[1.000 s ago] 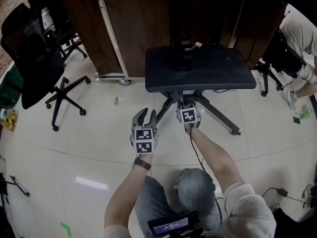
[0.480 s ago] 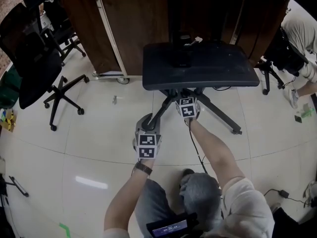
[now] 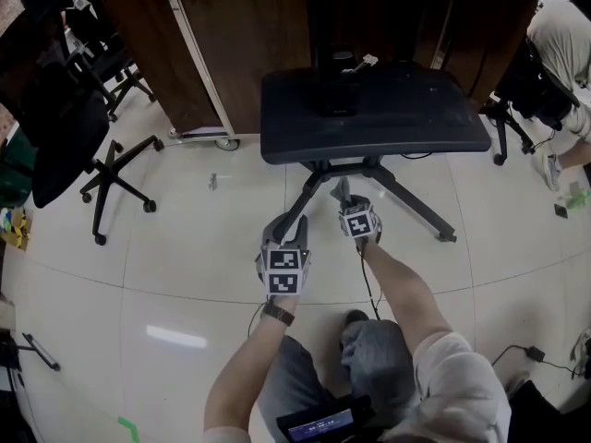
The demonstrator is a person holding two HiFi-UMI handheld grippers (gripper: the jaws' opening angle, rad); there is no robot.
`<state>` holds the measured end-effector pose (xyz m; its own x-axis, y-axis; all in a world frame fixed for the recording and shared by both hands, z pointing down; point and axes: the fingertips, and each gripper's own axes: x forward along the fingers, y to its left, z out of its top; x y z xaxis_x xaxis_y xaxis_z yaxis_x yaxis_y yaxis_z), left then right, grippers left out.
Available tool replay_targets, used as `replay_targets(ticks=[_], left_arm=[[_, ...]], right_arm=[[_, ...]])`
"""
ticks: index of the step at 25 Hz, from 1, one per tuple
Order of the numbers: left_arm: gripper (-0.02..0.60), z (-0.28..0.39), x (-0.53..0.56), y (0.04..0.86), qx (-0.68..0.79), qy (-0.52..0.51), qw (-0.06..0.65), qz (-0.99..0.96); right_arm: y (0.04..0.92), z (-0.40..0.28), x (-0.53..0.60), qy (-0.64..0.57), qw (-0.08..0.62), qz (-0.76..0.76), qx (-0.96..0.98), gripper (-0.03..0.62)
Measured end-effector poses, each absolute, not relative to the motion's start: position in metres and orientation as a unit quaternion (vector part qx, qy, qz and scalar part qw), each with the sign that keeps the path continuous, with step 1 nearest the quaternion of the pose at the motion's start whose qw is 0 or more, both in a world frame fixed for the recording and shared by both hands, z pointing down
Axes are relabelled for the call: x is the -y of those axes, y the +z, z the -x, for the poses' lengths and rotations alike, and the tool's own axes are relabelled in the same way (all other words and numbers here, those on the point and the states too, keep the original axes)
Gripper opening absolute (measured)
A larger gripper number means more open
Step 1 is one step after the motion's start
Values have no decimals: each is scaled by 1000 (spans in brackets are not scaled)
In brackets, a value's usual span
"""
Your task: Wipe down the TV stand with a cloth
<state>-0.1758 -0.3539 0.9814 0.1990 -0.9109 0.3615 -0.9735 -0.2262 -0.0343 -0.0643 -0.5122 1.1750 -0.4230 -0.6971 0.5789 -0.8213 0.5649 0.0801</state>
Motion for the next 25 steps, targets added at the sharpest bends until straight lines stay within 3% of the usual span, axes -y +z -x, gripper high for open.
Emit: replay_targets(ticks=[5,9,12,19,22,25], left_arm=[[130,172,367,974,610,149,95,-773],[130,168,376,974,619,140,102,-766],[130,153,383,978,611,135,105,-773],[130,144,390,999,601,135,108,-780],[130,151,383,1006,603,140,115,-777],[130,164,381,1004,613,136,117,-769]], right_arm=[[1057,-22,568,33,173,-552,815,25],[994,-42,595,20,133,-551,824,25],[1027,-47,602,60,163,-534,827,25],[1208,-70,539,176,290,-491,802,25],[1191,-75,542,179,250,-501,809,25],[1101,-63,587,139,151,-512,834,25]])
